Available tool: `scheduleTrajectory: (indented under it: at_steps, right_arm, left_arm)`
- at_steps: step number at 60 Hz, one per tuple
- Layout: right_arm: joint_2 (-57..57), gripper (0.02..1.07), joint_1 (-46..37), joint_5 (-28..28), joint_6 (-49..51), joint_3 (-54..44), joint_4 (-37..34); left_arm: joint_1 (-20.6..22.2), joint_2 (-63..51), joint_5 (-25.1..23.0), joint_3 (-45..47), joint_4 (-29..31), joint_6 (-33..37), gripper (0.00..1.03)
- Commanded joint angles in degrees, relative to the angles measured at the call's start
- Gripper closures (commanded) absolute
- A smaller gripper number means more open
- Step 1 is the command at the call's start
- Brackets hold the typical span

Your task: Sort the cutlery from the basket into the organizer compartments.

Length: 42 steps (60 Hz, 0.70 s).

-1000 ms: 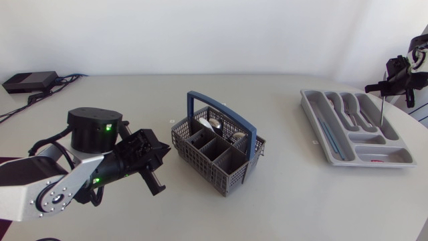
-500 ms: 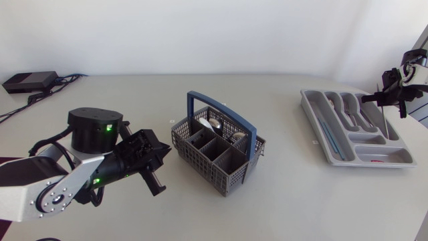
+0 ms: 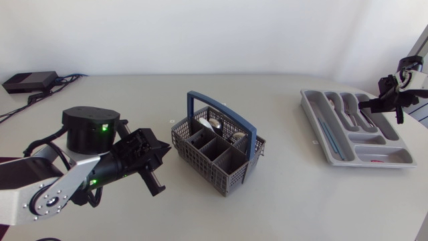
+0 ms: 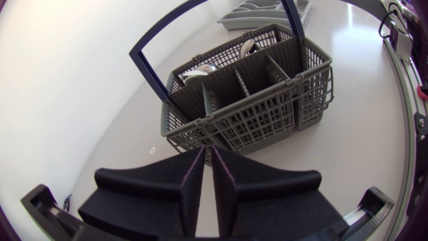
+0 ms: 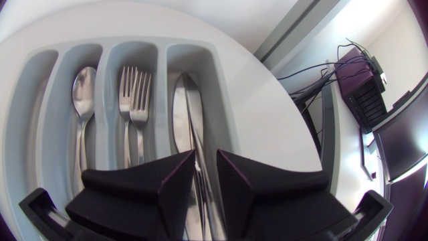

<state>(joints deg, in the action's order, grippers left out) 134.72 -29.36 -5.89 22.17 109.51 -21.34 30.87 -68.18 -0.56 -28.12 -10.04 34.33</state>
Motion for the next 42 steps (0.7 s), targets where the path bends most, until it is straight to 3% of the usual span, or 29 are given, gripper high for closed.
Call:
scheduleTrajectory:
  at_steps: [1,5,13,24,42]
  right_arm:
    - [-3.7,0.69,0.2,-0.6,-1.5,-3.5,0.5]
    - [-8.5,0.62,0.8,-0.4,-1.3,-8.7,2.2]
    - [-24.9,0.62,5.2,3.0,-0.2,-25.7,6.3]
    - [-41.7,0.62,15.5,7.1,-1.7,-41.5,6.2]
    - [-48.7,0.62,30.1,12.0,-9.0,-50.9,5.0]
  left_arm:
    - [-0.2,1.3,0.4,1.0,0.4,-1.1,0.93]
    - [-0.3,1.8,0.4,1.1,0.5,-1.5,0.93]
    - [-0.7,1.7,0.3,1.1,0.4,-2.9,0.93]
    - [-1.2,-1.0,0.3,0.6,-1.1,-4.2,0.93]
    - [-4.8,-7.1,-0.5,-1.9,-3.1,-4.5,0.96]
